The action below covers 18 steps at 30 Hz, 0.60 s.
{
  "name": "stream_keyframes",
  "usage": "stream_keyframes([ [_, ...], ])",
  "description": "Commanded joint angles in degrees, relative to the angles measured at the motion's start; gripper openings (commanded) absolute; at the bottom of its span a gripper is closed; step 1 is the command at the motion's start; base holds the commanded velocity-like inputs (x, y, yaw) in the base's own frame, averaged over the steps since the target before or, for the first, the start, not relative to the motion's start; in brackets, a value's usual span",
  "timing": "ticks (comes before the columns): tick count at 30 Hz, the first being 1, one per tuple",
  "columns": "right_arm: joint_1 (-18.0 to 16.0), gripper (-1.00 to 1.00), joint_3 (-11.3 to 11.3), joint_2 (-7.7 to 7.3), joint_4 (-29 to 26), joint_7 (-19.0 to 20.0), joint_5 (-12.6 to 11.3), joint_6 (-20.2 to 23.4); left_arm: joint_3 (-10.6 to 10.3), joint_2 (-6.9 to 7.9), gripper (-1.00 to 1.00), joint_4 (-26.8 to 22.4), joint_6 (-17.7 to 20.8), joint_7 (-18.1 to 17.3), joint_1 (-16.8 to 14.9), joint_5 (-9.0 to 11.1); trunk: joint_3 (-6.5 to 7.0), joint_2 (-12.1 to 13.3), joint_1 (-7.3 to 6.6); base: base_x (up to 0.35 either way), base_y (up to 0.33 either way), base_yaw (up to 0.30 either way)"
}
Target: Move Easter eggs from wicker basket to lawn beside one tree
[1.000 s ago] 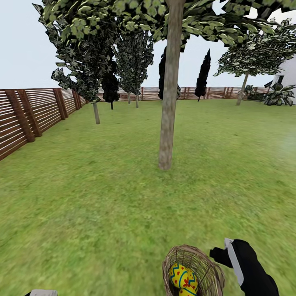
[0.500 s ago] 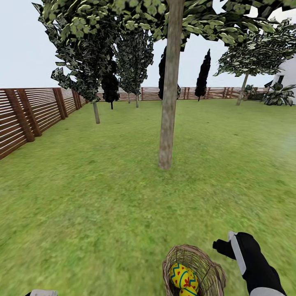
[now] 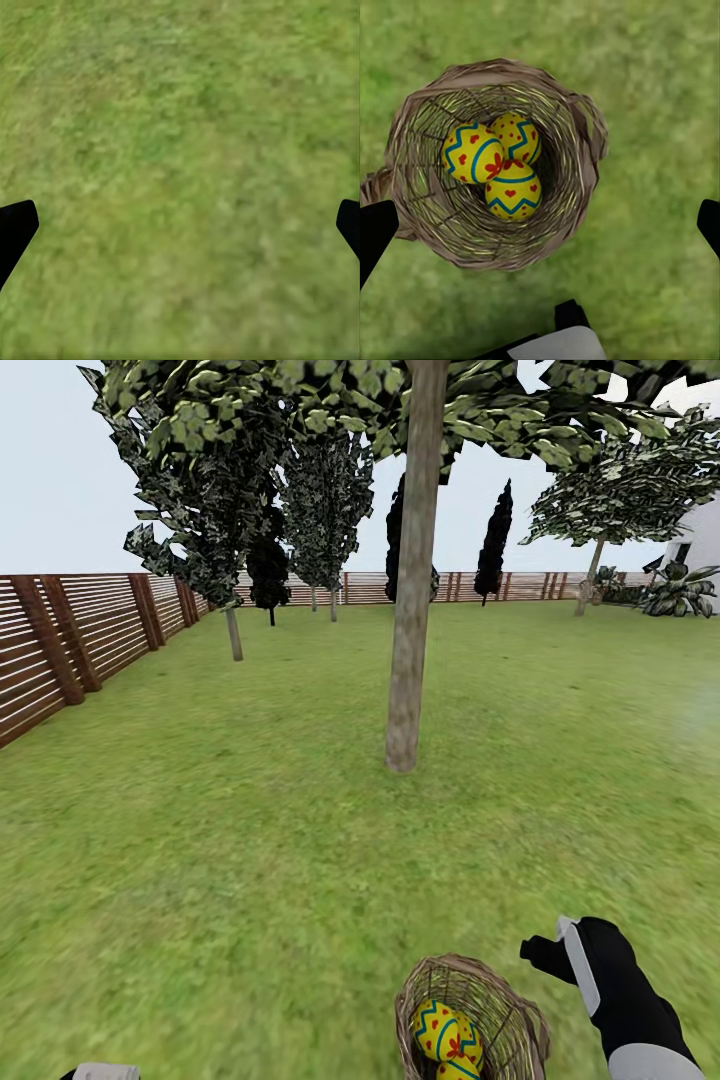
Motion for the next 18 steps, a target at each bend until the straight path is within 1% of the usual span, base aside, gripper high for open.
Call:
stream_keyframes([
  [1,0.0,1.0,0.0,-0.01,-0.1,-0.4,-0.3,0.2,0.1,-0.02,1.0,-0.1,-0.1,-0.3,0.0,0.0,-0.07,-0.1,0.01,0.0,0.0,0.0],
  [7,-0.1,1.0,0.1,0.05,0.0,-0.4,-0.3,0.2,0.1,-0.02,1.0,-0.1,-0.1,-0.3,0.0,-0.2,-0.07,-0.1,0.01,0.0,0.0,-0.006],
  [9,-0.1,1.0,0.0,0.06,0.0,-0.4,-0.4,0.2,0.1,-0.02,1.0,-0.1,-0.1,-0.3,0.0,-0.3,-0.07,-0.1,0.01,0.0,0.0,-0.089],
  [12,-0.1,1.0,0.0,0.08,0.0,-0.4,-0.5,0.2,0.1,0.02,1.0,-0.1,-0.1,-0.3,0.0,-0.3,-0.07,-0.1,0.01,0.0,0.0,-0.182],
  [18,-0.1,1.0,0.0,0.22,0.0,-0.4,-0.6,0.2,0.0,0.06,1.0,0.0,-0.1,-0.3,0.1,-0.5,-0.07,-0.1,0.01,0.0,0.0,-0.257],
])
